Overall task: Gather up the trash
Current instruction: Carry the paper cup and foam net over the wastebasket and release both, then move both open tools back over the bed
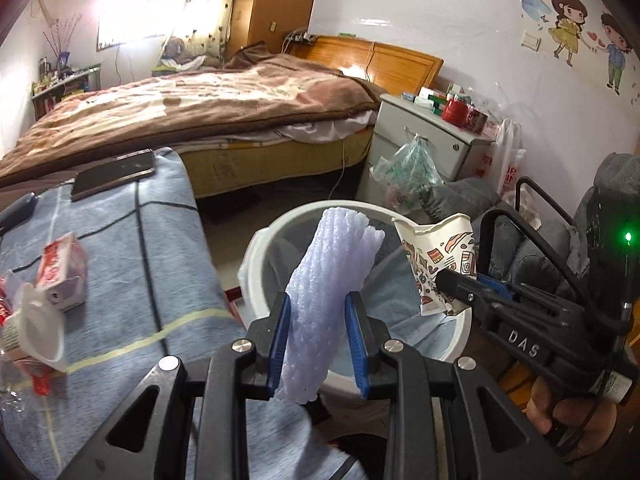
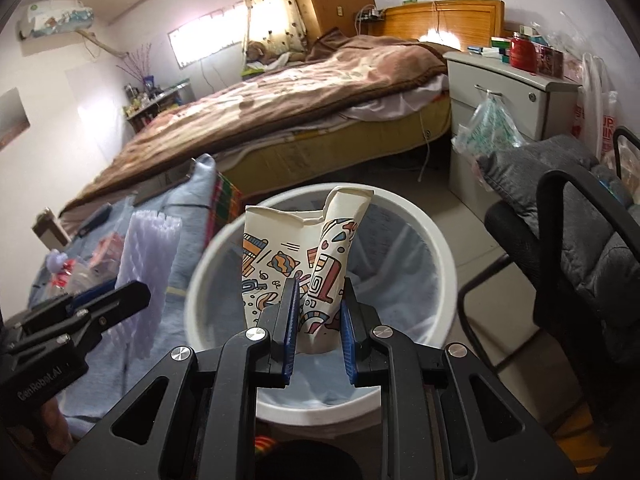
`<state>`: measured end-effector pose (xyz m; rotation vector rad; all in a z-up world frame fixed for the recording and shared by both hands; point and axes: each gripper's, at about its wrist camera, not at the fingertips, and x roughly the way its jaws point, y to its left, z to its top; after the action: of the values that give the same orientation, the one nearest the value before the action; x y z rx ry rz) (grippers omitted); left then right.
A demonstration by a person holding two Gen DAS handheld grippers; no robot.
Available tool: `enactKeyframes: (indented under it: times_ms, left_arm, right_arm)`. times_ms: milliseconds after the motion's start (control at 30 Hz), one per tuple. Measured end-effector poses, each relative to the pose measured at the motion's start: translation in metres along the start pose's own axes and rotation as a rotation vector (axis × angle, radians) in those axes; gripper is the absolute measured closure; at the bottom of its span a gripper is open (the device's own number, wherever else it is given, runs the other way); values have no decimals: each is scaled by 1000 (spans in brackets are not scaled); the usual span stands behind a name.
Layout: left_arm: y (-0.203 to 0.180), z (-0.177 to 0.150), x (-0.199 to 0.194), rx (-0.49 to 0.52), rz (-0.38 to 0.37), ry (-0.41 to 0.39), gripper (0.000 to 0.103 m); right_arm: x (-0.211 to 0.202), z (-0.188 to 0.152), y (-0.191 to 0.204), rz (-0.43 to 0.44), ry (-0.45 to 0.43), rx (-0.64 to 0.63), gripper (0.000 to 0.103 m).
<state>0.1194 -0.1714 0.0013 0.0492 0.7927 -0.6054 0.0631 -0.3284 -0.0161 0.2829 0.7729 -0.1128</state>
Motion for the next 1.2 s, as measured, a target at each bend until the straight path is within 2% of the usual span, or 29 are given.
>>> enactKeyframes:
  times_ms: [333,467,500,600,633,733,967,1200]
  left_arm:
    - [-13,-2,19,19,17,45,73]
    - [-11,-3,22,9,16,53,65]
    - [-11,-2,23,8,16,55,64]
    - [-11,-1,24,7,16,52,59]
    - [-11,-2,23,7,17,51,55]
    - [-11,-1,21,10,26,42,45]
    - [-6,-3,11,-4,26,27,42]
    - [9,-9,-12,-27,49,-6,42]
  right_arm:
    - [14,-3,-21,-47,68,-27,81]
    - [15,-4,-23,-45,80,-33,81]
    - [14,-4,-22,-44,79,-33,80]
    - [13,-4,-21,-74,69,-52,70]
    - [14,-4,-21,-77,68,-52,68]
    - [12,-3,-23,-79,61,-43,68]
    - [3,-4,-20,-84,31,-27,67]
    - [-9,-4,-8,-48,-14,-17,67]
